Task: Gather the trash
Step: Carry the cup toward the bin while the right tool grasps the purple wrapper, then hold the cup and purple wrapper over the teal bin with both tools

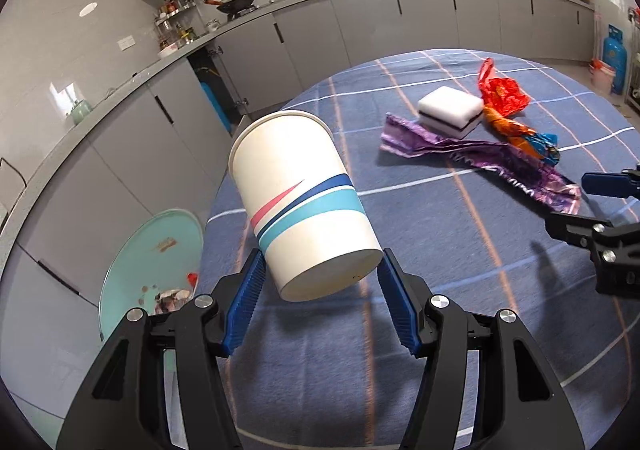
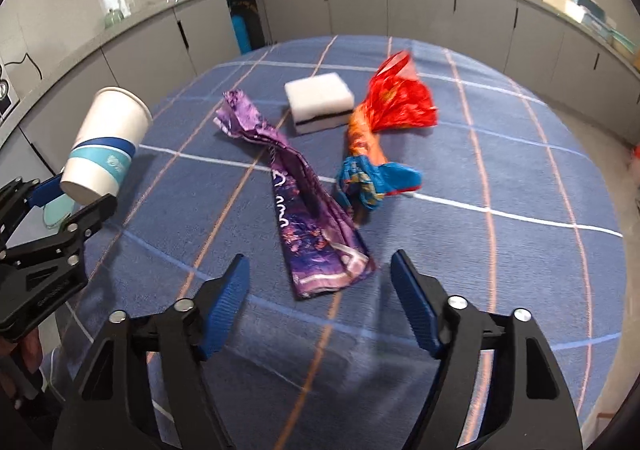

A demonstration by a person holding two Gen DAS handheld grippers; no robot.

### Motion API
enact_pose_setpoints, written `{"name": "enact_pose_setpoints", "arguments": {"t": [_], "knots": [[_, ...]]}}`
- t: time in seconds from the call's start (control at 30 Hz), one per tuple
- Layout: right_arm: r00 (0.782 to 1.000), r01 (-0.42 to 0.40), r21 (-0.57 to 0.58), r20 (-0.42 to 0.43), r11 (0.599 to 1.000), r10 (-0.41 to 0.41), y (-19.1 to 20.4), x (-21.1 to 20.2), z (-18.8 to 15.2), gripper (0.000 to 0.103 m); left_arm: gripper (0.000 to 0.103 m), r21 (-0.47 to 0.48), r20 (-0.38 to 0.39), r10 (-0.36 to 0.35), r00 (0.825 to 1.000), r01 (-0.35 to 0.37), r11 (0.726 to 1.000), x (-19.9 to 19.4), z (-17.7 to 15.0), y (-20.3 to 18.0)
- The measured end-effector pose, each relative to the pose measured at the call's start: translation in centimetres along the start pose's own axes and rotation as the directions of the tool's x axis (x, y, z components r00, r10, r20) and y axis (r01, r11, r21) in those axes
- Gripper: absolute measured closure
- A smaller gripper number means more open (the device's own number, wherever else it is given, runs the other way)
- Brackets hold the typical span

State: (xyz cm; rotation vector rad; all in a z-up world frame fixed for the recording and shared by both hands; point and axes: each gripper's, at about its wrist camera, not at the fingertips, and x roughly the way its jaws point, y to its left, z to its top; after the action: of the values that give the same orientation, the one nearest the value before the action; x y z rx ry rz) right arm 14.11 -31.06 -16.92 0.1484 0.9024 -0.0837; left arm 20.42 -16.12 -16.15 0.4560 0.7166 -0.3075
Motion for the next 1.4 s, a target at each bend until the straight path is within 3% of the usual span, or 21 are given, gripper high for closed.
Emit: {"name": "enact_pose_setpoints", "arguments": {"t": [0.17, 0.33, 0.53, 0.77, 0.97, 1.17, 1.4], "knots": [[0.999, 0.027, -0.032, -0.038, 0.999, -0.028, 1.1, 1.0, 0.4, 0.071, 0.045, -0.019, 0.007, -0.001, 1.0, 0.001, 1.0, -0.4, -0.4, 1.1], [1.0, 0.02, -0.052, -0.017, 0.998, -0.021, 2.5, 0.1, -0.1, 0.084, 0.045, -0.038, 0.023, 0.004, 1.0, -0.003, 0.999, -1.2, -0.9, 2.5], [0.999, -0.009, -0.06, 0.041, 0.998, 0.012, 4.4, -1.6, -0.3, 0.086, 0.045, -0.055, 0.036, 0.021, 0.999, -0.019, 0.998, -2.1, -1.5, 4.0], [0.994, 0.06, -0.109, 0.1, 0.992, -0.049, 7.2, -2.7, 1.1, 0.086, 0.045, -0.076, 0.03, 0.09, 0.995, -0.088, 0.993, -2.6, -2.3, 6.8], [0.988, 0.069, -0.147, 0.145, 0.987, -0.047, 10.4, -2.4, 2.4, 0.086, 0.045, -0.11, 0.025, 0.136, 0.99, -0.133, 0.985, -3.0, -3.0, 9.2], [0.981, 0.072, -0.19, 0.19, 0.979, -0.036, 13.5, -2.5, 3.4, 0.086, 0.045, -0.141, 0.02, 0.217, 0.976, -0.212, 0.967, -3.2, -3.4, 11.9], [0.974, 0.07, -0.243, 0.226, 0.968, -0.014, 17.1, -2.0, 4.1, 0.086, 0.045, -0.199, -0.002, 0.322, 0.947, -0.316, 0.928, -3.1, -3.7, 16.0]]}}
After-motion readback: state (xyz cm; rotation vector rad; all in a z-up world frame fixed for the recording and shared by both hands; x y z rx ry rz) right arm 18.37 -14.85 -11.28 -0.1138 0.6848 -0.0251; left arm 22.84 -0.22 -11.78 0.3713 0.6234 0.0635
